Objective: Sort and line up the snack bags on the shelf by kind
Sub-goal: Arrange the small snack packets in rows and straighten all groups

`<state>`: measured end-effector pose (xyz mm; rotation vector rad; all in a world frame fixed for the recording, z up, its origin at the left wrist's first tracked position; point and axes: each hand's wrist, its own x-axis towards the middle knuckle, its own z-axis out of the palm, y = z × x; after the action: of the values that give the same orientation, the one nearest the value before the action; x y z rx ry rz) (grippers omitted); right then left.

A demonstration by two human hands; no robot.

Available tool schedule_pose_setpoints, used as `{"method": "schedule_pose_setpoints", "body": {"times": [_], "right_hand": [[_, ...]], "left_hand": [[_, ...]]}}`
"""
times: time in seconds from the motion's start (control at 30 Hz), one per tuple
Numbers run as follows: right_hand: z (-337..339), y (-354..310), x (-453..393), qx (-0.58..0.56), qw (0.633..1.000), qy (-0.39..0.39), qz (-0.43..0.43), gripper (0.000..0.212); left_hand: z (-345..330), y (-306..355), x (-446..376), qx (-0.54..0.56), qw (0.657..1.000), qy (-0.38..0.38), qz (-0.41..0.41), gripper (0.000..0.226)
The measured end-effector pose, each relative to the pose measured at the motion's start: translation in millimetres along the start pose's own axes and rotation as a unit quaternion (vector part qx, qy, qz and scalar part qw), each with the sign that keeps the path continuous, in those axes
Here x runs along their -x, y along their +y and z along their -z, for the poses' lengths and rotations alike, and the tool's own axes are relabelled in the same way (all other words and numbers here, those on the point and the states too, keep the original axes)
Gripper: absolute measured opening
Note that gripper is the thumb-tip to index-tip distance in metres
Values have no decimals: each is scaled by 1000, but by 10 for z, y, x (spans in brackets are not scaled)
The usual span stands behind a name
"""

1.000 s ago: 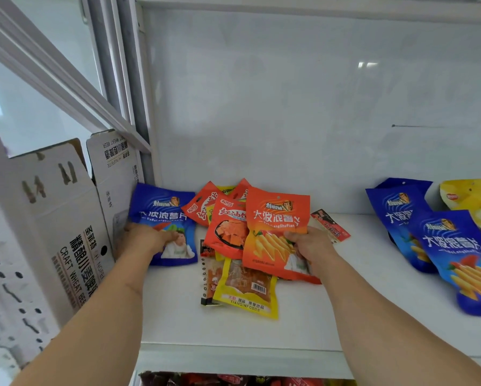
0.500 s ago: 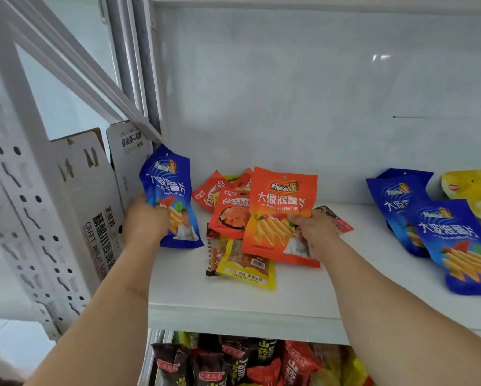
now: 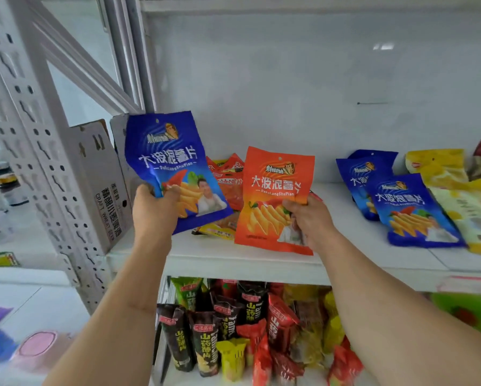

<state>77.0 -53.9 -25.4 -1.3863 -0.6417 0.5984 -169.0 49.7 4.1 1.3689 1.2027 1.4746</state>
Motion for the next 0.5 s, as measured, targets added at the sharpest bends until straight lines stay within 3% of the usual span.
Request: {"method": "schedule_pose_setpoints", "body": {"times": [0.23, 0.5], "right_hand": [[701, -9, 406, 49, 996, 79, -2, 8], [1502, -72, 899, 76, 975, 208, -2, 8]], "left_hand": [[-278, -180, 619, 142, 961, -199, 129, 9], [-649, -248, 1197, 201, 875, -407, 170, 12]]}}
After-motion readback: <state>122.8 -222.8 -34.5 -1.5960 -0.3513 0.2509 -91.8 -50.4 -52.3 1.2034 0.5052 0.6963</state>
